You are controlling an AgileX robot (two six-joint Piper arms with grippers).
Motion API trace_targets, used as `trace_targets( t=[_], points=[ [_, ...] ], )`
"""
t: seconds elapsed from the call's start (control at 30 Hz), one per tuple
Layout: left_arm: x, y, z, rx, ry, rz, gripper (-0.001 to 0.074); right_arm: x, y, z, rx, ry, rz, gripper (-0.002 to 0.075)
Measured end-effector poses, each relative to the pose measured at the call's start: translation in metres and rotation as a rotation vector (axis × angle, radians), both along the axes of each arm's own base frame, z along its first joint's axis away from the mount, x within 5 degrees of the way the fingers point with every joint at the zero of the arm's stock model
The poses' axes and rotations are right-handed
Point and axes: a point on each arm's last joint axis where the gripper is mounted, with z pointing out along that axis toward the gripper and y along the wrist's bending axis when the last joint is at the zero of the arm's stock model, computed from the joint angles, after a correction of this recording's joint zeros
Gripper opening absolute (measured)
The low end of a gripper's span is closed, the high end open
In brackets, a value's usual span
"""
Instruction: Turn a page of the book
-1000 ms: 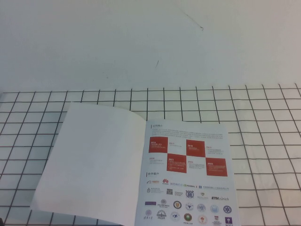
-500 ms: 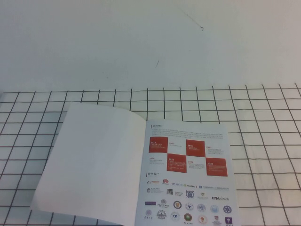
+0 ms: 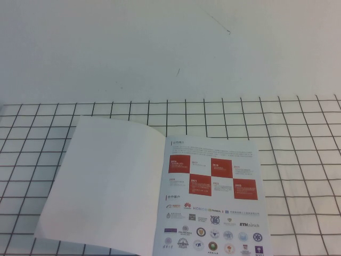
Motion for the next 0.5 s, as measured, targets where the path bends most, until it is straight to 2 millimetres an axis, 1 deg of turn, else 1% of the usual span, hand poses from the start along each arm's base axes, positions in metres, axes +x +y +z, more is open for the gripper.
trace_targets(
  t=[0.07, 0.1, 0.2, 0.27, 0.37, 0.5],
  points=[
    [-0.001, -0.002, 0.004, 0.032, -0.007, -0.018, -0.0002, -0.001, -0.001, 0.002, 0.002, -0.025, -0.007, -0.0002],
    [-0.001, -0.003, 0.009, 0.061, -0.021, -0.025, -0.0002, -0.001, -0.001, 0.003, 0.000, -0.034, -0.010, -0.0002],
    [-0.006, -0.004, 0.033, 0.169, -0.089, -0.029, -0.0002, -0.002, 0.000, 0.007, -0.032, -0.047, -0.011, -0.0002],
    [-0.011, -0.005, 0.049, 0.261, -0.137, -0.018, -0.0002, -0.006, 0.003, 0.021, -0.097, -0.084, -0.017, -0.0002],
    [-0.019, -0.005, 0.073, 0.378, -0.212, 0.010, -0.0002, -0.015, 0.007, 0.048, -0.189, -0.154, -0.026, -0.0002],
    [-0.030, -0.009, 0.105, 0.538, -0.299, 0.025, -0.0002, -0.029, 0.010, 0.083, -0.235, -0.220, -0.018, -0.0002]
  ],
)
